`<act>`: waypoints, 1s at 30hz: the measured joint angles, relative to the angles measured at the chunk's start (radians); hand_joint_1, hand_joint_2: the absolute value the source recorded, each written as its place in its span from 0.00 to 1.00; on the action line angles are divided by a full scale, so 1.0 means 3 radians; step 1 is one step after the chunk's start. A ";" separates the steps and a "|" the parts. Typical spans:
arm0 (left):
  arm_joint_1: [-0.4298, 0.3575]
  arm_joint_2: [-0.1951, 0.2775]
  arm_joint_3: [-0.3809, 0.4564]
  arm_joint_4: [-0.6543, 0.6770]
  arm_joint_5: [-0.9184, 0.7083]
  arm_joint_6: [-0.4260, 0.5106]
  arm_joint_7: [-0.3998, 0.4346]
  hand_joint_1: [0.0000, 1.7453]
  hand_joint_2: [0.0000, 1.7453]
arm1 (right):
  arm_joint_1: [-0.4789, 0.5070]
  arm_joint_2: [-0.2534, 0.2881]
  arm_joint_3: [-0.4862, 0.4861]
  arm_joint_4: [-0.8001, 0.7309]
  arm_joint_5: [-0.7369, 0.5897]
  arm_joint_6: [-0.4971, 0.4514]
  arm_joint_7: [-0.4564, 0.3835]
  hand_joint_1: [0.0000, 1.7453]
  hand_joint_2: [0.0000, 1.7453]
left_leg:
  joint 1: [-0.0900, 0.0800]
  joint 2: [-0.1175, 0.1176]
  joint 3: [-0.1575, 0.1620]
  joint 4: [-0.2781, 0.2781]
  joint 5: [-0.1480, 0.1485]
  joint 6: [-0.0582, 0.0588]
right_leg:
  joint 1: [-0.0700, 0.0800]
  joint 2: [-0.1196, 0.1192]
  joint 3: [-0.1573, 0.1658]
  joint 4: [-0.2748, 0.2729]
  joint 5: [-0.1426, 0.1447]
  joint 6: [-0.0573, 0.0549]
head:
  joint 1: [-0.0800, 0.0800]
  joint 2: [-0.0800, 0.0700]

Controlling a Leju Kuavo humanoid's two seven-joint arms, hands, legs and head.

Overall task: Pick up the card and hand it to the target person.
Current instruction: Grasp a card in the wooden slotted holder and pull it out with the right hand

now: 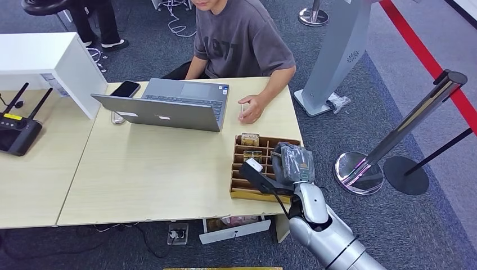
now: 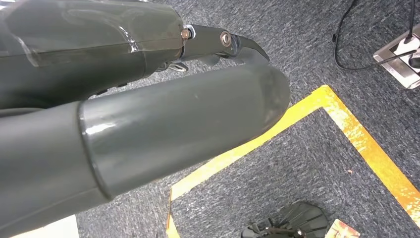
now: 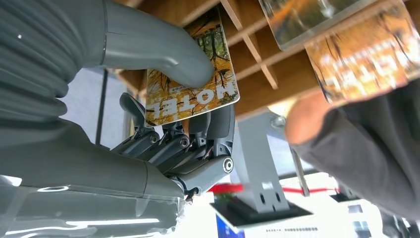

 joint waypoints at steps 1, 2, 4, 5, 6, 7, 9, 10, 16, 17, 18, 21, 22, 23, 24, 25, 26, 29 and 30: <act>0.0000 0.0000 0.0000 0.0000 0.0000 0.0000 -0.0002 0.00 0.00 | -0.0003 -0.0010 -0.0003 -0.0046 0.0033 0.0009 0.0001 0.83 1.00 | 0.0000 0.0000 0.0000 0.0000 0.0000 0.0000 | 0.0000 0.0000 0.0000 0.0000 0.0000 0.0000 | 0.0000 0.0000; 0.0000 0.0000 0.0000 0.0000 0.0000 -0.0001 -0.0004 0.00 0.00 | -0.0007 -0.0023 -0.0005 -0.0098 0.0066 0.0021 0.0002 0.83 1.00 | 0.0000 0.0000 0.0000 0.0000 0.0000 0.0000 | 0.0000 0.0000 0.0000 0.0000 0.0000 0.0000 | 0.0000 0.0000; 0.0000 0.0000 0.0000 0.0000 0.0000 -0.0001 -0.0008 0.00 0.00 | -0.0019 -0.0049 -0.0011 -0.0213 0.0132 0.0045 0.0006 0.82 1.00 | 0.0000 0.0000 0.0000 0.0000 0.0000 0.0000 | 0.0000 0.0000 0.0000 0.0000 0.0000 0.0000 | 0.0000 0.0000; 0.0000 0.0000 0.0000 0.0000 0.0000 -0.0001 -0.0010 0.00 0.00 | -0.0027 -0.0061 -0.0017 -0.0270 0.0165 0.0055 0.0009 0.82 1.00 | 0.0000 0.0000 0.0000 0.0000 0.0000 0.0000 | 0.0000 0.0000 0.0000 0.0000 0.0000 0.0000 | 0.0000 0.0000; 0.0000 0.0000 0.0000 0.0000 0.0000 -0.0001 -0.0011 0.00 0.00 | -0.0037 -0.0073 -0.0022 -0.0324 0.0197 0.0065 0.0014 0.82 1.00 | 0.0000 0.0000 0.0000 0.0000 0.0000 0.0000 | 0.0000 0.0000 0.0000 0.0000 0.0000 0.0000 | 0.0000 0.0000; 0.0000 0.0000 0.0000 0.0000 0.0000 -0.0001 -0.0013 0.00 0.00 | -0.0047 -0.0084 -0.0028 -0.0379 0.0228 0.0075 0.0020 0.81 1.00 | 0.0000 0.0000 0.0001 0.0000 0.0000 0.0000 | 0.0000 0.0000 0.0000 0.0000 0.0000 0.0000 | 0.0000 0.0000; 0.0000 0.0000 0.0000 0.0000 0.0000 -0.0002 -0.0015 0.00 0.00 | -0.0061 -0.0103 -0.0037 -0.0485 0.0278 0.0097 0.0028 0.82 1.00 | 0.0000 0.0000 0.0001 0.0000 0.0000 0.0000 | 0.0000 0.0000 0.0000 0.0000 0.0001 0.0000 | 0.0000 0.0000; 0.0000 0.0000 0.0000 0.0000 -0.0001 -0.0002 -0.0015 0.00 0.00 | -0.0064 -0.0112 -0.0045 -0.0529 0.0297 0.0105 0.0030 0.82 1.00 | 0.0000 0.0000 0.0000 0.0000 0.0000 0.0000 | 0.0000 0.0000 0.0000 0.0000 0.0001 0.0000 | 0.0000 0.0000; 0.0000 0.0000 0.0000 0.0000 -0.0023 -0.0018 -0.0015 0.00 0.00 | -0.0139 -0.0142 -0.0088 -0.0724 0.0306 0.0102 0.0002 0.91 1.00 | 0.0000 0.0001 0.0000 0.0000 0.0000 0.0000 | 0.0000 0.0000 0.0000 0.0000 0.0001 0.0000 | 0.0000 0.0000; 0.0000 0.0000 0.0000 0.0000 -0.0032 -0.0023 -0.0014 0.00 0.00 | -0.0160 -0.0142 -0.0088 -0.0732 0.0279 0.0089 -0.0021 0.91 1.00 | 0.0000 0.0000 0.0000 0.0000 0.0000 0.0000 | 0.0000 0.0000 0.0000 0.0000 0.0001 0.0000 | 0.0000 0.0000; 0.0000 0.0000 0.0000 0.0000 -0.0041 -0.0027 -0.0014 0.00 0.00 | -0.0189 -0.0141 -0.0089 -0.0733 0.0249 0.0074 -0.0046 0.91 1.00 | 0.0000 0.0000 -0.0001 0.0000 0.0000 0.0000 | 0.0000 0.0000 0.0000 0.0000 0.0001 0.0000 | 0.0000 0.0000; -0.0002 0.0000 -0.0001 0.0000 -0.0080 -0.0033 -0.0014 0.00 0.00 | -0.0309 -0.0130 -0.0089 -0.0699 0.0184 0.0007 -0.0102 0.89 1.00 | 0.0000 0.0000 -0.0001 0.0000 0.0000 0.0000 | 0.0000 0.0000 0.0000 0.0000 0.0001 0.0000 | 0.0000 0.0000; -0.0003 0.0000 -0.0002 0.0000 -0.0097 -0.0033 -0.0015 0.00 0.00 | -0.0358 -0.0120 -0.0088 -0.0660 0.0164 -0.0022 -0.0119 0.89 1.00 | 0.0000 0.0000 -0.0001 0.0000 0.0001 0.0000 | 0.0000 0.0000 0.0001 0.0000 0.0001 -0.0001 | -0.0001 0.0000; -0.0005 0.0000 -0.0003 0.0000 -0.0115 -0.0033 -0.0015 0.00 0.00 | -0.0412 -0.0109 -0.0088 -0.0599 0.0139 -0.0050 -0.0140 0.91 1.00 | 0.0000 0.0000 -0.0001 0.0000 0.0001 0.0000 | 0.0000 0.0000 0.0001 0.0000 0.0001 -0.0001 | -0.0001 0.0000; -0.0008 0.0000 -0.0004 0.0000 -0.0133 -0.0033 -0.0013 0.00 0.00 | -0.0471 -0.0095 -0.0088 -0.0519 0.0106 -0.0079 -0.0167 0.91 1.00 | 0.0000 0.0000 -0.0001 0.0000 0.0001 0.0001 | 0.0000 0.0000 0.0001 0.0000 0.0001 -0.0001 | 0.0000 0.0000; -0.0013 0.0000 -0.0005 0.0000 -0.0150 -0.0032 -0.0010 0.00 0.00 | -0.0530 -0.0080 -0.0088 -0.0429 0.0067 -0.0107 -0.0201 0.91 1.00 | 0.0000 0.0000 -0.0001 0.0000 0.0002 0.0001 | 0.0000 0.0000 0.0001 0.0000 0.0001 0.0000 | 0.0000 0.0000; -0.0019 0.0000 -0.0007 0.0000 -0.0165 -0.0031 -0.0008 0.00 0.00 | -0.0587 -0.0064 -0.0088 -0.0329 0.0023 -0.0141 -0.0241 0.91 1.00 | 0.0000 0.0000 -0.0002 0.0000 0.0002 0.0001 | 0.0000 0.0000 0.0001 0.0000 0.0001 0.0000 | 0.0000 0.0000; -0.0039 0.0000 -0.0014 -0.0001 -0.0198 -0.0026 0.0000 0.00 0.00 | -0.0731 -0.0010 -0.0088 -0.0017 -0.0093 -0.0252 -0.0356 0.91 1.00 | 0.0000 -0.0002 -0.0003 0.0000 0.0003 0.0000 | 0.0000 -0.0001 0.0001 0.0000 0.0002 0.0000 | -0.0001 0.0000; -0.0045 0.0000 -0.0018 -0.0001 -0.0209 -0.0026 0.0003 0.00 0.00 | -0.0777 0.0011 -0.0088 0.0100 -0.0120 -0.0292 -0.0389 0.90 1.00 | 0.0000 -0.0003 -0.0004 0.0000 0.0004 0.0000 | 0.0000 -0.0002 0.0001 0.0000 0.0002 0.0000 | 0.0000 0.0000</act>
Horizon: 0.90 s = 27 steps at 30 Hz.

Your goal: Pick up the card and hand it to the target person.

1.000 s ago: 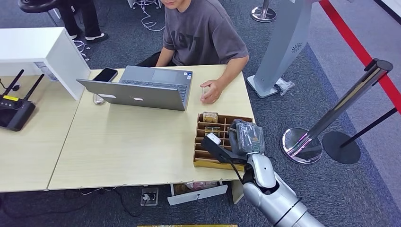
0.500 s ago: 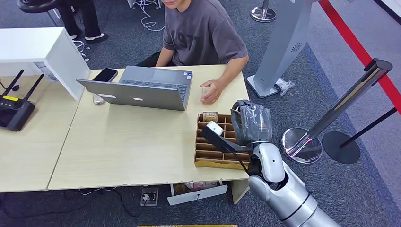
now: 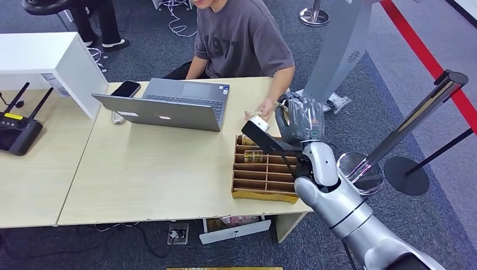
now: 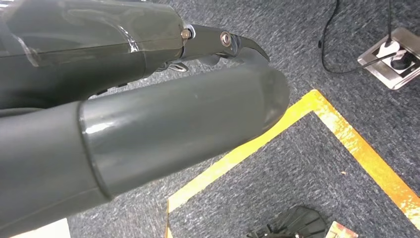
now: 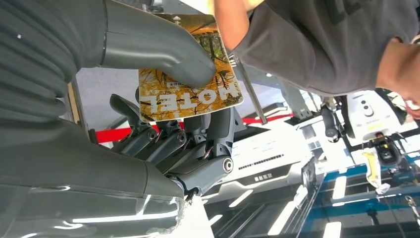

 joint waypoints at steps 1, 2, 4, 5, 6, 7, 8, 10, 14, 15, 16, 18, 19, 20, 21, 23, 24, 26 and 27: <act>-0.0006 0.0000 -0.0003 0.0000 -0.0011 0.0000 0.0003 0.00 0.00 | -0.0049 0.0021 0.0000 0.0120 -0.0024 -0.0042 -0.0033 0.89 1.00 | 0.0000 -0.0001 0.0000 0.0000 0.0000 0.0000 | 0.0000 0.0000 0.0000 0.0000 0.0000 0.0000 | 0.0000 0.0000; -0.0010 0.0000 -0.0007 -0.0001 -0.0021 0.0001 0.0006 0.00 0.00 | -0.0094 0.0044 0.0000 0.0250 -0.0045 -0.0092 -0.0071 0.87 1.00 | 0.0000 -0.0001 0.0000 0.0000 0.0000 0.0000 | 0.0000 0.0000 0.0000 0.0000 0.0000 0.0000 | 0.0000 0.0000; -0.0018 0.0000 -0.0010 -0.0004 -0.0039 0.0001 0.0017 0.00 0.00 | -0.0162 0.0089 -0.0001 0.0508 -0.0082 -0.0199 -0.0148 0.84 1.00 | 0.0000 -0.0001 -0.0001 0.0000 0.0000 0.0000 | 0.0000 -0.0001 -0.0001 0.0000 0.0000 0.0000 | 0.0000 0.0000; -0.0021 -0.0001 -0.0011 -0.0005 -0.0050 0.0002 0.0024 0.00 0.00 | -0.0188 0.0114 -0.0001 0.0640 -0.0097 -0.0250 -0.0186 0.84 1.00 | 0.0000 -0.0002 -0.0001 0.0000 0.0000 0.0000 | 0.0000 -0.0001 -0.0001 0.0000 0.0000 0.0000 | 0.0000 0.0000; -0.0024 -0.0001 -0.0012 -0.0006 -0.0059 0.0001 0.0030 0.00 0.00 | -0.0217 0.0140 -0.0001 0.0764 -0.0107 -0.0289 -0.0215 0.83 1.00 | 0.0000 -0.0002 -0.0002 0.0000 0.0000 0.0000 | 0.0000 -0.0001 -0.0001 0.0000 0.0000 0.0000 | 0.0000 0.0000; -0.0027 -0.0001 -0.0014 -0.0006 -0.0067 0.0001 0.0034 0.00 0.00 | -0.0250 0.0167 0.0000 0.0890 -0.0111 -0.0317 -0.0237 0.83 1.00 | 0.0000 -0.0001 -0.0001 0.0000 0.0000 0.0000 | 0.0000 -0.0001 -0.0002 0.0000 0.0000 0.0000 | 0.0000 0.0000; -0.0032 -0.0002 -0.0016 -0.0006 -0.0072 0.0000 0.0037 0.00 0.00 | -0.0285 0.0195 0.0000 0.1014 -0.0114 -0.0338 -0.0253 0.83 1.00 | 0.0000 -0.0001 -0.0001 0.0000 0.0000 0.0000 | 0.0000 -0.0001 -0.0002 0.0000 0.0000 0.0000 | 0.0000 0.0000; -0.0041 -0.0002 -0.0022 -0.0006 -0.0085 -0.0002 0.0046 0.00 0.00 | -0.0343 0.0243 0.0000 0.1246 -0.0117 -0.0362 -0.0271 0.83 1.00 | 0.0000 -0.0002 -0.0001 0.0000 0.0000 0.0000 | 0.0000 -0.0001 -0.0002 0.0000 0.0000 0.0000 | 0.0000 0.0000; -0.0045 -0.0003 -0.0032 -0.0006 -0.0102 -0.0007 0.0060 0.00 0.00 | -0.0409 0.0316 0.0001 0.1544 -0.0123 -0.0392 -0.0297 0.84 1.00 | 0.0000 -0.0002 -0.0001 0.0000 0.0000 0.0000 | 0.0000 0.0000 -0.0002 0.0000 0.0000 0.0000 | 0.0000 0.0000; -0.0045 -0.0004 -0.0033 -0.0006 -0.0105 -0.0008 0.0060 0.00 0.00 | -0.0423 0.0330 0.0001 0.1602 -0.0125 -0.0404 -0.0305 0.84 1.00 | 0.0000 -0.0001 0.0000 0.0000 0.0000 0.0000 | 0.0000 0.0000 -0.0002 0.0000 0.0000 0.0000 | 0.0000 0.0000; -0.0046 -0.0004 -0.0034 -0.0006 -0.0108 -0.0008 0.0061 0.00 0.00 | -0.0433 0.0343 0.0001 0.1657 -0.0127 -0.0422 -0.0313 0.84 1.00 | 0.0000 -0.0001 0.0000 0.0000 0.0000 0.0000 | 0.0000 0.0000 -0.0002 0.0000 0.0000 0.0000 | 0.0000 0.0000; -0.0046 -0.0005 -0.0034 -0.0006 -0.0117 -0.0006 0.0062 0.00 0.00 | -0.0441 0.0363 0.0001 0.1723 -0.0127 -0.0476 -0.0331 0.84 1.00 | 0.0000 -0.0001 0.0000 0.0000 0.0000 0.0000 | 0.0000 0.0000 -0.0002 0.0000 0.0000 0.0000 | 0.0000 0.0000; -0.0046 -0.0006 -0.0034 -0.0006 -0.0120 -0.0005 0.0063 0.00 0.00 | -0.0441 0.0372 0.0001 0.1747 -0.0128 -0.0508 -0.0340 0.82 1.00 | 0.0000 -0.0001 0.0000 0.0001 0.0000 0.0000 | 0.0000 0.0000 -0.0001 0.0000 0.0000 0.0000 | 0.0000 0.0000; -0.0046 -0.0007 -0.0034 -0.0006 -0.0124 -0.0004 0.0064 0.00 0.00 | -0.0441 0.0380 0.0001 0.1765 -0.0128 -0.0543 -0.0348 0.81 1.00 | 0.0000 -0.0001 0.0000 0.0001 0.0000 0.0000 | 0.0000 0.0000 -0.0002 0.0000 0.0000 0.0000 | 0.0000 0.0000; -0.0046 -0.0007 -0.0034 -0.0006 -0.0127 -0.0003 0.0066 0.00 0.00 | -0.0441 0.0387 0.0001 0.1782 -0.0130 -0.0578 -0.0356 0.77 1.00 | 0.0000 -0.0001 0.0000 0.0001 0.0000 0.0000 | 0.0000 0.0000 -0.0002 0.0000 0.0000 0.0000 | 0.0000 0.0000; -0.0046 -0.0008 -0.0034 -0.0006 -0.0130 -0.0002 0.0071 0.00 0.00 | -0.0441 0.0398 0.0001 0.1815 -0.0132 -0.0634 -0.0367 0.60 1.00 | 0.0000 -0.0001 0.0000 0.0001 0.0000 0.0000 | 0.0000 0.0000 -0.0002 0.0000 0.0000 0.0000 | 0.0000 0.0000; -0.0046 -0.0008 -0.0034 -0.0006 -0.0131 -0.0002 0.0073 0.00 0.00 | -0.0441 0.0404 0.0001 0.1831 -0.0132 -0.0646 -0.0370 0.44 1.00 | 0.0000 -0.0001 0.0000 0.0001 0.0000 0.0000 | 0.0000 0.0000 -0.0001 0.0000 0.0000 0.0000 | 0.0000 0.0000; -0.0046 -0.0008 -0.0034 -0.0006 -0.0131 -0.0002 0.0073 0.00 0.00 | -0.0441 0.0419 0.0001 0.1863 -0.0132 -0.0646 -0.0373 0.11 1.00 | 0.0000 -0.0001 0.0000 0.0001 0.0000 0.0000 | 0.0000 0.0000 -0.0001 0.0000 0.0000 0.0000 | 0.0000 0.0000; -0.0046 -0.0008 -0.0034 -0.0006 -0.0131 -0.0002 0.0073 0.00 0.00 | -0.0441 0.0428 0.0001 0.1880 -0.0131 -0.0642 -0.0373 0.03 1.00 | 0.0000 -0.0001 0.0000 0.0001 0.0000 0.0000 | 0.0000 0.0000 -0.0002 0.0000 0.0000 0.0000 | 0.0000 0.0000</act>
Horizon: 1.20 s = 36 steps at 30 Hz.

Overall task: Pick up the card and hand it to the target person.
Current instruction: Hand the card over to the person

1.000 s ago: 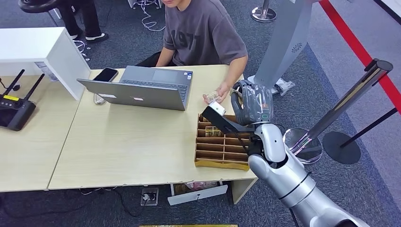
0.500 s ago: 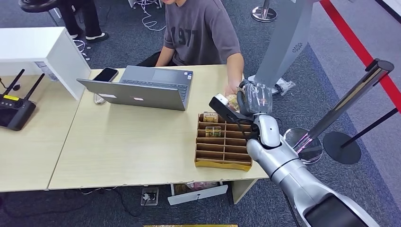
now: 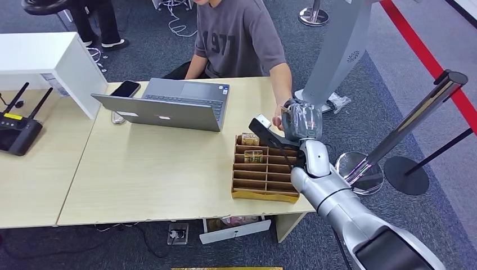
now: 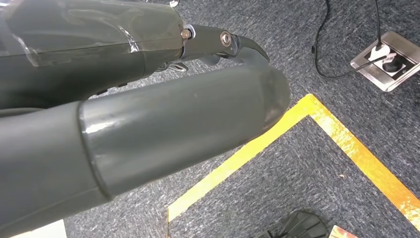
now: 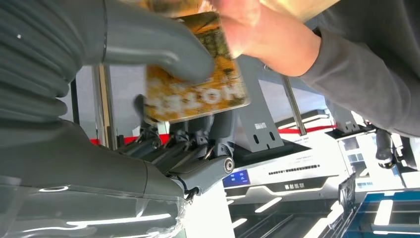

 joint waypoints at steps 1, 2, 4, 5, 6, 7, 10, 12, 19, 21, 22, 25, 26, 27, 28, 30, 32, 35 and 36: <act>0.0000 0.0000 0.0000 0.0000 0.0000 0.0000 0.0000 0.00 0.00 | 0.0000 0.0008 0.0000 0.0014 0.0003 0.0003 -0.0001 0.00 1.00 | 0.0000 0.0000 0.0000 0.0000 0.0000 0.0000 | 0.0000 0.0000 0.0000 0.0000 0.0000 0.0000 | 0.0000 0.0000; 0.0000 -0.0001 0.0000 0.0000 0.0000 0.0000 0.0000 0.00 0.00 | 0.0000 0.0013 0.0000 0.0026 0.0006 0.0006 -0.0001 0.00 1.00 | 0.0000 0.0000 0.0000 0.0000 0.0000 0.0000 | 0.0000 0.0000 0.0000 0.0000 0.0000 0.0000 | 0.0000 0.0000; 0.0000 -0.0001 0.0000 0.0000 0.0000 -0.0001 -0.0002 0.00 0.00 | 0.0001 0.0024 0.0000 0.0045 0.0017 0.0012 -0.0006 0.00 1.00 | 0.0000 0.0000 0.0000 0.0000 0.0000 0.0000 | 0.0000 0.0000 0.0000 0.0000 0.0000 0.0000 | 0.0000 0.0000; 0.0000 -0.0001 0.0000 0.0000 0.0000 -0.0002 -0.0004 0.00 0.00 | 0.0002 0.0030 0.0000 0.0054 0.0021 0.0011 -0.0010 0.00 1.00 | 0.0000 0.0000 0.0000 0.0000 0.0000 0.0000 | 0.0000 0.0000 0.0000 0.0000 0.0000 0.0000 | 0.0000 0.0000; 0.0000 -0.0001 0.0000 0.0000 0.0000 -0.0002 -0.0007 0.00 0.00 | 0.0003 0.0035 0.0000 0.0060 0.0025 0.0009 -0.0012 0.00 1.00 | 0.0000 0.0000 0.0000 0.0000 0.0000 0.0000 | 0.0000 0.0000 0.0000 0.0000 0.0000 0.0000 | 0.0000 0.0000; 0.0001 -0.0001 0.0000 0.0000 0.0000 -0.0002 -0.0008 0.00 0.00 | 0.0007 0.0039 0.0000 0.0066 0.0029 0.0004 -0.0011 0.00 1.00 | 0.0000 0.0000 0.0000 0.0000 0.0000 0.0000 | 0.0000 0.0000 0.0000 0.0000 0.0000 0.0000 | 0.0000 0.0000; 0.0002 -0.0001 0.0000 0.0000 0.0000 0.0002 -0.0009 0.00 0.00 | 0.0027 0.0043 0.0000 0.0071 0.0033 -0.0010 0.0000 0.00 1.00 | 0.0000 0.0000 0.0000 0.0000 0.0000 0.0000 | 0.0000 0.0000 0.0000 0.0000 0.0000 0.0000 | 0.0000 0.0000; 0.0003 -0.0001 0.0000 0.0000 0.0000 0.0004 -0.0009 0.00 0.00 | 0.0037 0.0043 0.0000 0.0069 0.0029 -0.0020 0.0004 0.00 1.00 | 0.0000 0.0000 0.0001 0.0000 0.0000 0.0000 | 0.0000 0.0000 0.0000 0.0000 0.0000 0.0000 | 0.0000 0.0000; 0.0018 -0.0001 0.0000 0.0000 0.0006 0.0020 -0.0022 0.00 0.00 | 0.0156 0.0038 -0.0060 -0.0076 -0.0073 -0.0166 -0.0044 0.00 1.00 | 0.0000 0.0001 0.0002 0.0000 0.0000 0.0000 | 0.0000 0.0001 0.0001 0.0000 0.0000 0.0000 | 0.0000 0.0000; 0.0030 -0.0001 0.0001 0.0000 0.0012 0.0029 -0.0030 0.00 0.00 | 0.0252 0.0035 -0.0148 -0.0177 -0.0024 -0.0234 -0.0154 0.00 1.00 | 0.0000 0.0001 0.0002 0.0000 0.0000 0.0000 | 0.0000 0.0000 0.0001 0.0000 0.0000 0.0000 | 0.0000 0.0000; 0.0036 -0.0002 0.0001 0.0000 0.0017 0.0034 -0.0032 0.00 0.00 | 0.0316 0.0038 -0.0214 -0.0243 0.0003 -0.0244 -0.0250 0.00 1.00 | 0.0000 0.0000 0.0002 0.0000 0.0000 0.0000 | 0.0000 0.0000 0.0001 0.0000 0.0000 0.0000 | 0.0000 0.0000; 0.0053 -0.0003 0.0001 0.0000 0.0034 0.0054 -0.0036 0.00 0.00 | 0.0534 0.0081 -0.0512 -0.0445 -0.0065 -0.0248 -0.0634 0.00 1.00 | 0.0000 0.0000 0.0001 0.0000 0.0000 0.0000 | 0.0000 0.0000 0.0000 0.0000 0.0000 0.0000 | 0.0000 0.0000; 0.0059 -0.0004 0.0001 0.0000 0.0038 0.0059 -0.0036 0.00 0.00 | 0.0597 0.0101 -0.0622 -0.0502 -0.0156 -0.0248 -0.0756 0.00 1.00 | 0.0000 0.0000 0.0000 0.0000 0.0000 0.0000 | 0.0000 0.0000 0.0000 0.0000 0.0000 0.0000 | 0.0000 0.0000; 0.0064 -0.0004 0.0001 0.0000 0.0045 0.0063 -0.0037 0.00 0.00 | 0.0649 0.0121 -0.0723 -0.0552 -0.0282 -0.0248 -0.0865 0.00 1.00 | 0.0000 0.0000 0.0000 0.0000 0.0000 0.0000 | 0.0000 0.0000 0.0000 0.0000 0.0000 0.0000 | 0.0000 0.0000; 0.0068 -0.0005 0.0001 0.0000 0.0053 0.0065 -0.0037 0.00 0.00 | 0.0692 0.0137 -0.0807 -0.0596 -0.0436 -0.0248 -0.0955 0.00 1.00 | 0.0000 0.0000 0.0000 0.0000 0.0000 0.0000 | 0.0000 0.0000 0.0000 0.0000 0.0000 0.0000 | 0.0000 0.0000; 0.0072 -0.0006 0.0001 0.0000 0.0070 0.0070 -0.0037 0.00 0.00 | 0.0770 0.0159 -0.0934 -0.0677 -0.0803 -0.0248 -0.1095 0.00 1.00 | 0.0000 0.0000 0.0001 0.0000 0.0000 0.0000 | 0.0000 0.0000 0.0001 0.0000 0.0000 0.0000 | 0.0000 0.0000; 0.0076 -0.0005 0.0001 0.0000 0.0088 0.0073 -0.0038 0.00 0.00 | 0.0854 0.0169 -0.1008 -0.0761 -0.1189 -0.0248 -0.1184 0.00 1.00 | 0.0000 0.0000 0.0002 0.0000 0.0000 0.0000 | 0.0000 0.0000 0.0001 0.0000 0.0000 0.0000 | 0.0000 0.0000; 0.0079 -0.0005 0.0001 0.0001 0.0123 0.0079 -0.0040 0.00 0.00 | 0.1010 0.0172 -0.1058 -0.0932 -0.1712 -0.0247 -0.1260 0.00 1.00 | 0.0000 0.0000 0.0002 0.0000 0.0000 0.0000 | 0.0000 0.0000 0.0001 0.0000 0.0000 0.0000 | 0.0000 0.0000; 0.0080 -0.0005 0.0001 0.0002 0.0132 0.0081 -0.0042 0.00 0.00 | 0.1068 0.0172 -0.1066 -0.1002 -0.1859 -0.0247 -0.1281 0.00 1.00 | 0.0000 0.0000 0.0002 0.0000 0.0000 0.0000 | 0.0000 0.0000 0.0001 -0.0001 0.0001 0.0000 | 0.0000 0.0000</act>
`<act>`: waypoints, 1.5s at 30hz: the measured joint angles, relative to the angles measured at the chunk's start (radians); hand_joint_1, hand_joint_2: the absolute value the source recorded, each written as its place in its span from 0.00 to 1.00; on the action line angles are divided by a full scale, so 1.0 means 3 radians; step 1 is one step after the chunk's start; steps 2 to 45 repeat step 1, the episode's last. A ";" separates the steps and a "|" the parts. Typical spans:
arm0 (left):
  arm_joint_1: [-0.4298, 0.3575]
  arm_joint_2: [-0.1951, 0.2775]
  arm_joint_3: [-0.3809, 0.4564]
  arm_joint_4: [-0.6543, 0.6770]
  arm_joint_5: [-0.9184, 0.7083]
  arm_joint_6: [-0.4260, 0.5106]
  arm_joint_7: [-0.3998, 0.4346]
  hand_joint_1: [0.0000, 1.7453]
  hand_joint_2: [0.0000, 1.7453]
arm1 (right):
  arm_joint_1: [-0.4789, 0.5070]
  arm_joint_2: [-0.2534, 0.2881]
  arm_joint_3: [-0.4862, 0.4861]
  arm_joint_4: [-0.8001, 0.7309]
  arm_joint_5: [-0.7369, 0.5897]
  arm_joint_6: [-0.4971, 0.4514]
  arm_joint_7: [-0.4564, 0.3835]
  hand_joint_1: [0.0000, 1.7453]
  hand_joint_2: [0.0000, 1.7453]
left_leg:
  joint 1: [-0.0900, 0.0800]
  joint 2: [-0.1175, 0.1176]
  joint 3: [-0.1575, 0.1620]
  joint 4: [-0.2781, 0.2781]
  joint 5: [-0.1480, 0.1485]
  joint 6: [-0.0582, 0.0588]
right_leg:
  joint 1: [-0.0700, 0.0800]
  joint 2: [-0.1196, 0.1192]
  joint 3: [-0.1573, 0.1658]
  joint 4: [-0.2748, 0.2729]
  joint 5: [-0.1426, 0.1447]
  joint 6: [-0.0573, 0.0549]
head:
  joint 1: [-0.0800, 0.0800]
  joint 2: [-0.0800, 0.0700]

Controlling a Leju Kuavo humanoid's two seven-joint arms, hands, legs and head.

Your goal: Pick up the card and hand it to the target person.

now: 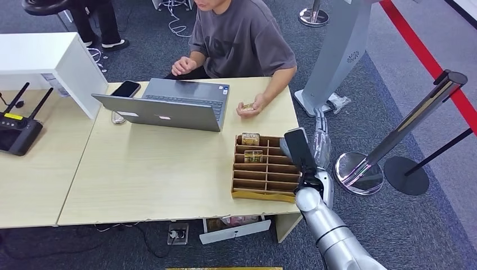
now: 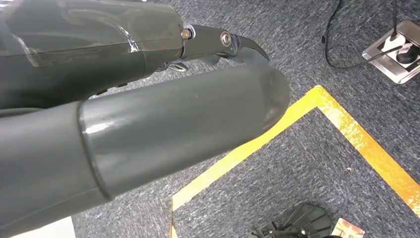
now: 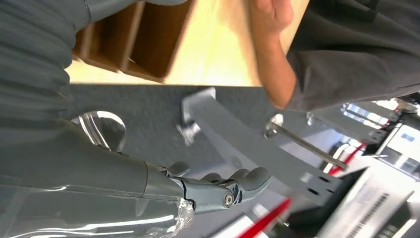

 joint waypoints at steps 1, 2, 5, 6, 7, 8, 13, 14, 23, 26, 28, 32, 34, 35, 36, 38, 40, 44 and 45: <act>0.0000 0.0000 0.0000 0.0000 0.0006 0.0001 -0.0001 0.00 0.00 | 0.0029 0.0000 -0.0003 -0.0036 -0.0073 0.0000 -0.0009 0.00 1.00 | 0.0000 0.0000 0.0000 0.0000 0.0000 0.0000 | 0.0000 0.0000 0.0000 0.0000 0.0000 0.0000 | 0.0000 0.0000; 0.0000 0.0000 0.0000 0.0000 0.0006 0.0001 -0.0001 0.00 0.00 | 0.0029 0.0000 -0.0003 -0.0036 -0.0073 0.0000 -0.0009 0.00 1.00 | 0.0000 0.0000 0.0000 0.0000 0.0000 0.0000 | 0.0000 0.0000 0.0000 0.0000 0.0000 0.0000 | 0.0000 0.0000; 0.0000 0.0000 0.0000 0.0000 0.0006 0.0001 -0.0001 0.00 0.00 | 0.0029 0.0000 -0.0003 -0.0036 -0.0073 0.0000 -0.0009 0.00 1.00 | 0.0000 0.0000 0.0000 0.0000 0.0000 0.0000 | 0.0000 0.0000 0.0000 0.0000 0.0000 0.0000 | 0.0000 0.0000; 0.0000 0.0000 0.0000 0.0000 0.0006 0.0001 -0.0001 0.00 0.00 | 0.0029 0.0000 -0.0003 -0.0036 -0.0073 0.0000 -0.0009 0.00 1.00 | 0.0000 0.0000 0.0000 0.0000 0.0000 0.0000 | 0.0000 0.0000 0.0000 0.0000 0.0000 0.0000 | 0.0000 0.0000; 0.0000 0.0000 0.0000 0.0000 0.0006 0.0001 -0.0001 0.00 0.00 | 0.0029 0.0000 -0.0003 -0.0036 -0.0073 0.0000 -0.0009 0.00 1.00 | 0.0000 0.0000 0.0000 0.0000 0.0000 0.0000 | 0.0000 0.0000 0.0000 0.0000 0.0000 0.0000 | 0.0000 0.0000; 0.0000 0.0000 0.0000 0.0000 0.0006 0.0001 -0.0001 0.00 0.00 | 0.0029 0.0000 -0.0003 -0.0036 -0.0073 0.0000 -0.0009 0.00 1.00 | 0.0000 0.0000 0.0000 0.0000 0.0000 0.0000 | 0.0000 0.0000 0.0000 0.0000 0.0000 0.0000 | 0.0000 0.0000; 0.0000 0.0000 0.0000 0.0000 0.0006 0.0001 -0.0001 0.00 0.00 | 0.0029 0.0000 -0.0003 -0.0036 -0.0073 0.0000 -0.0009 0.00 1.00 | 0.0000 0.0000 0.0000 0.0000 0.0000 0.0000 | 0.0000 0.0000 0.0000 0.0000 0.0000 0.0000 | 0.0000 0.0000; 0.0000 0.0000 0.0000 0.0000 0.0006 0.0001 -0.0001 0.00 0.00 | 0.0029 0.0000 -0.0003 -0.0036 -0.0073 0.0000 -0.0009 0.00 1.00 | 0.0000 0.0000 0.0000 0.0000 0.0000 0.0000 | 0.0000 0.0000 0.0000 0.0000 0.0000 0.0000 | 0.0000 0.0000; 0.0000 0.0000 0.0000 0.0000 0.0006 0.0001 -0.0001 0.00 0.00 | 0.0029 0.0000 -0.0003 -0.0036 -0.0073 0.0000 -0.0009 0.00 1.00 | 0.0000 0.0000 0.0000 0.0000 0.0000 0.0000 | 0.0000 0.0000 0.0000 0.0000 0.0000 0.0000 | 0.0000 0.0000; 0.0000 0.0000 0.0000 0.0000 0.0006 0.0001 -0.0001 0.00 0.00 | 0.0029 0.0000 -0.0003 -0.0036 -0.0073 0.0000 -0.0009 0.00 1.00 | 0.0000 0.0000 0.0000 0.0000 0.0000 0.0000 | 0.0000 0.0000 0.0000 0.0000 0.0000 0.0000 | 0.0000 0.0000; 0.0000 0.0000 0.0000 0.0000 0.0006 0.0001 -0.0001 0.00 0.00 | 0.0029 0.0000 -0.0003 -0.0036 -0.0073 0.0000 -0.0009 0.00 1.00 | 0.0000 0.0000 0.0000 0.0000 0.0000 0.0000 | 0.0000 0.0000 0.0000 0.0000 0.0000 0.0000 | 0.0000 0.0000; 0.0000 0.0000 0.0000 0.0000 0.0006 0.0001 -0.0001 0.00 0.00 | 0.0029 0.0000 -0.0003 -0.0036 -0.0073 0.0000 -0.0009 0.00 1.00 | 0.0000 0.0000 0.0000 0.0000 0.0000 0.0000 | 0.0000 0.0000 0.0000 0.0000 0.0000 0.0000 | 0.0000 0.0000; 0.0000 0.0000 0.0000 0.0000 0.0006 0.0001 -0.0001 0.00 0.00 | 0.0029 0.0000 -0.0003 -0.0036 -0.0073 0.0000 -0.0009 0.00 1.00 | 0.0000 0.0000 0.0000 0.0000 0.0000 0.0000 | 0.0000 0.0000 0.0000 0.0000 0.0000 0.0000 | 0.0000 0.0000; 0.0000 0.0000 0.0000 0.0000 0.0006 0.0001 -0.0001 0.00 0.00 | 0.0029 0.0000 -0.0003 -0.0036 -0.0073 0.0000 -0.0009 0.00 1.00 | 0.0000 0.0000 0.0000 0.0000 0.0000 0.0000 | 0.0000 0.0000 0.0000 0.0000 0.0000 0.0000 | 0.0000 0.0000; 0.0000 0.0000 0.0000 0.0000 0.0006 0.0001 -0.0001 0.00 0.00 | 0.0029 0.0000 -0.0003 -0.0036 -0.0073 0.0000 -0.0009 0.00 1.00 | 0.0000 0.0000 0.0000 0.0000 0.0000 0.0000 | 0.0000 0.0000 0.0000 0.0000 0.0000 0.0000 | 0.0000 0.0000; 0.0000 0.0000 0.0000 0.0000 0.0006 0.0001 -0.0001 0.00 0.00 | 0.0029 0.0000 -0.0003 -0.0036 -0.0073 0.0000 -0.0009 0.00 1.00 | 0.0000 0.0000 0.0000 0.0000 0.0000 0.0000 | 0.0000 0.0000 0.0000 0.0000 0.0000 0.0000 | 0.0000 0.0000; 0.0000 0.0000 0.0000 0.0000 0.0006 0.0001 -0.0001 0.00 0.00 | 0.0029 0.0000 -0.0003 -0.0036 -0.0073 0.0000 -0.0009 0.00 1.00 | 0.0000 0.0000 0.0000 0.0000 0.0000 0.0000 | 0.0000 0.0000 0.0000 0.0000 0.0000 0.0000 | 0.0000 0.0000; 0.0000 0.0000 0.0000 0.0000 0.0006 0.0001 -0.0001 0.00 0.00 | 0.0029 0.0000 -0.0003 -0.0036 -0.0073 0.0000 -0.0009 0.00 1.00 | 0.0000 0.0000 0.0000 0.0000 0.0000 0.0000 | 0.0000 0.0000 0.0000 0.0000 0.0000 0.0000 | 0.0000 0.0000; 0.0000 0.0000 0.0000 0.0000 0.0006 0.0001 -0.0001 0.00 0.00 | 0.0029 0.0000 -0.0003 -0.0036 -0.0073 0.0000 -0.0009 0.00 1.00 | 0.0000 0.0000 0.0000 0.0000 0.0000 0.0000 | 0.0000 0.0000 0.0000 0.0000 0.0000 0.0000 | 0.0000 0.0000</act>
